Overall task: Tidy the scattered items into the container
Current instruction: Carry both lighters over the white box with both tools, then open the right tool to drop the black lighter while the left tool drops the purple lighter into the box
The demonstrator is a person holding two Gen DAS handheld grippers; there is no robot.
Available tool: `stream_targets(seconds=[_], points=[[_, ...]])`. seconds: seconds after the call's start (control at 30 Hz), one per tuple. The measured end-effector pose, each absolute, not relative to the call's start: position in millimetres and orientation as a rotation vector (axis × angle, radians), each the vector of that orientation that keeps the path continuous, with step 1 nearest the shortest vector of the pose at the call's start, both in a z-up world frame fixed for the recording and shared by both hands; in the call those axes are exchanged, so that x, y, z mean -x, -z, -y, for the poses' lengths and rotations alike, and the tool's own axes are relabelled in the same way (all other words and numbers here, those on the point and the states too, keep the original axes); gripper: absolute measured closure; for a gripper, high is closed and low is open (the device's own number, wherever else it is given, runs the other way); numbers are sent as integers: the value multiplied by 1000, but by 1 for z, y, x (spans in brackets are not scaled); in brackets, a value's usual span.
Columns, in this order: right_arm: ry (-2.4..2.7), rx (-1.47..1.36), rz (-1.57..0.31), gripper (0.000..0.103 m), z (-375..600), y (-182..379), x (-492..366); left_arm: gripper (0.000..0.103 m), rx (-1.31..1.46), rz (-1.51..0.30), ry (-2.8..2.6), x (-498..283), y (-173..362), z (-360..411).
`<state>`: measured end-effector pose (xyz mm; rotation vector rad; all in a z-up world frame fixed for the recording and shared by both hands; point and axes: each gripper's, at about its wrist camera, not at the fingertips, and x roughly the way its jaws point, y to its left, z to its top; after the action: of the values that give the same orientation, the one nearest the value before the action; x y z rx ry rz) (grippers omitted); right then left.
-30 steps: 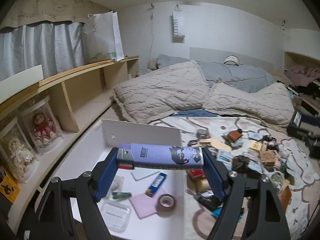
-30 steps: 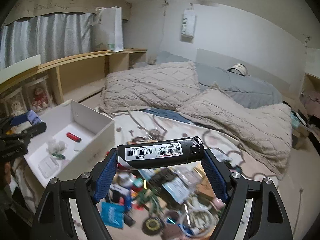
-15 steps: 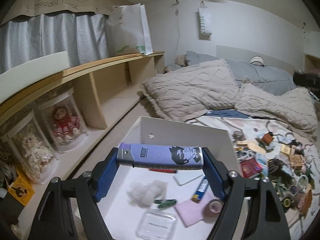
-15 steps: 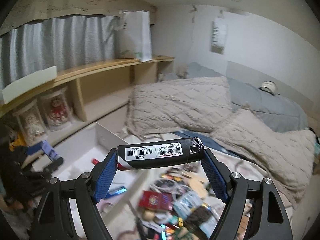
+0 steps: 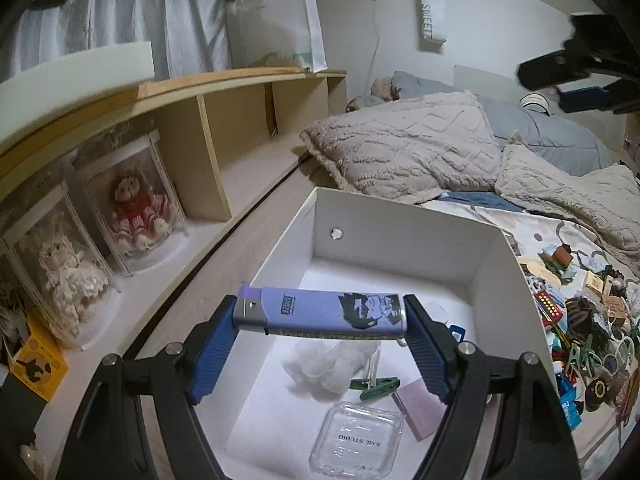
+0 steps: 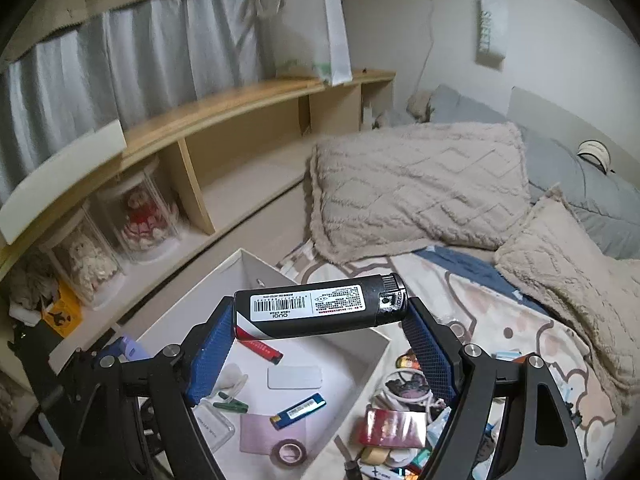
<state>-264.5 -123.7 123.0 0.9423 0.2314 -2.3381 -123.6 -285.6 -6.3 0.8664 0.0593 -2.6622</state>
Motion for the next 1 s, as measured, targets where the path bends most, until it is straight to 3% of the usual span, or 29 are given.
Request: stream_targets(seconds=[0.33, 0.7, 1.0], points=[[2259, -1219, -171, 20, 177, -57, 303, 23, -916, -79, 2650, 124, 22, 291], [2216, -1554, -70, 20, 203, 53, 334, 23, -952, -113, 2634, 128, 35, 307], [2239, -1599, -38, 20, 215, 78, 338, 23, -948, -118, 2659, 130, 38, 308]])
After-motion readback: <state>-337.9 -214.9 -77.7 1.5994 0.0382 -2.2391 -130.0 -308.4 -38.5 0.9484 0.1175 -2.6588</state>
